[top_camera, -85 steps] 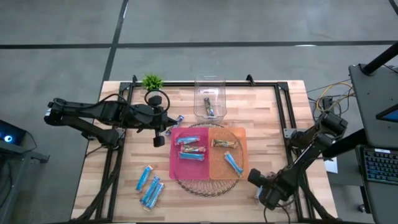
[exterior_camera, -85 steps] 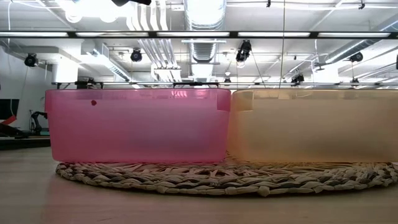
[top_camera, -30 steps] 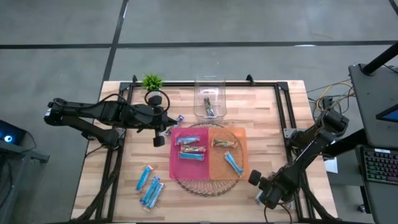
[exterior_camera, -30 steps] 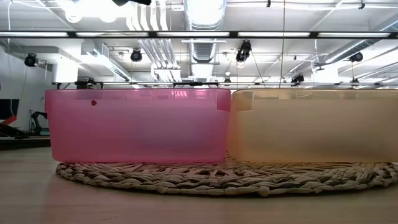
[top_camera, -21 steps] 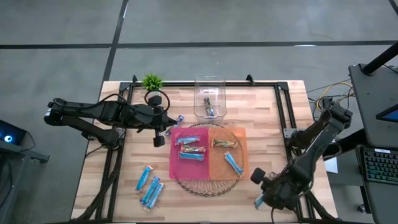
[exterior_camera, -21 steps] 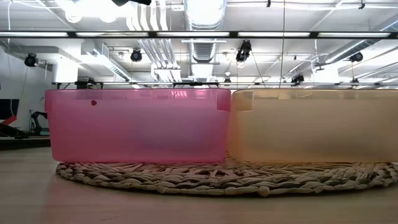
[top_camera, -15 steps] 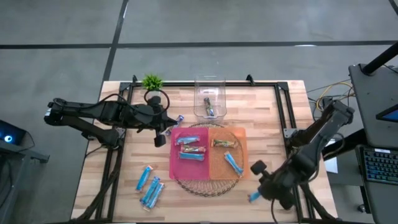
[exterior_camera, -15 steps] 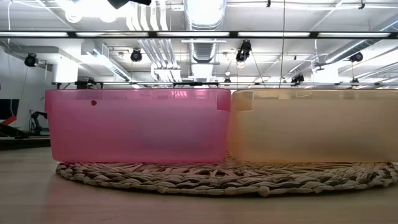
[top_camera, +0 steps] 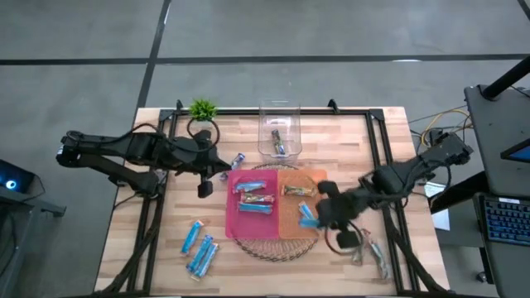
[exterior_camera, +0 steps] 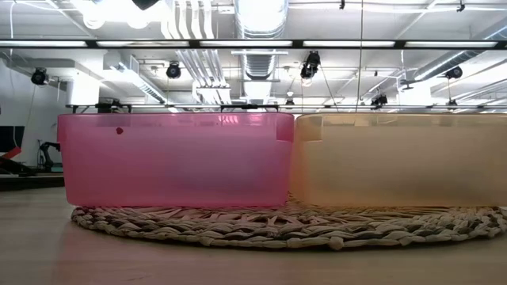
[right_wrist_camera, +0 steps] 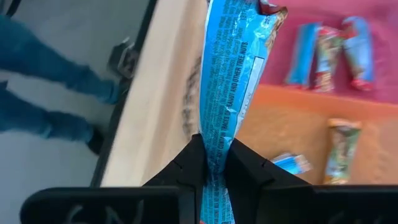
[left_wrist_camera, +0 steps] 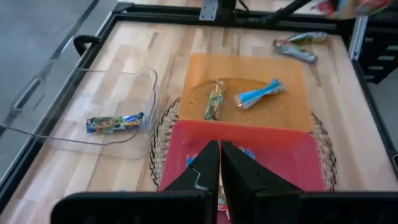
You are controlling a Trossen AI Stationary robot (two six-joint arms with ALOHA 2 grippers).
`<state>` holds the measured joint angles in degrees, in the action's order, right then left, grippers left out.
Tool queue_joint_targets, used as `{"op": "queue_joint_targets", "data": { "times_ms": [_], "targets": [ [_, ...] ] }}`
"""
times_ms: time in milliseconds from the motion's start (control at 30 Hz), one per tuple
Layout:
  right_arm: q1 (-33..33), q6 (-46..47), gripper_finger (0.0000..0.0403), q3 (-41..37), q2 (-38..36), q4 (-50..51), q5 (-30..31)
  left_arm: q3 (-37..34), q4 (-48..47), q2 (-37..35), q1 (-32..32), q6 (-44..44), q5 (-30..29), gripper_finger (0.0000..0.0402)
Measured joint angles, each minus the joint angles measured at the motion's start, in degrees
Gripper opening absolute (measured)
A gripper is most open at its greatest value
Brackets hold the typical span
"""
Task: Pick and place Granola Bars by type
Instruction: Put the red granola bar into the red bin
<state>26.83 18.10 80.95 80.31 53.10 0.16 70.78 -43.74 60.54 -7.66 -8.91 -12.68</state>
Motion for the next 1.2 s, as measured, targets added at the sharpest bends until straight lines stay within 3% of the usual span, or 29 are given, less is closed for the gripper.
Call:
{"op": "queue_joint_targets", "data": {
  "times_ms": [500,833,1200],
  "targets": [
    [-14.1,-2.0,0.0043,1.0,4.0,-10.1,-3.7,0.0,-2.9,-11.8,0.0,1.7,-2.2,0.0000],
    [-17.5,-2.2,0.0043,2.1,10.1,-16.4,-5.2,0.0,-5.1,-14.3,0.0,2.0,-2.5,0.0000],
    [-18.0,-7.2,0.0043,10.5,23.1,-17.2,-9.3,0.0,-5.9,-14.6,0.0,3.1,-2.5,0.0000]
  ]
}}
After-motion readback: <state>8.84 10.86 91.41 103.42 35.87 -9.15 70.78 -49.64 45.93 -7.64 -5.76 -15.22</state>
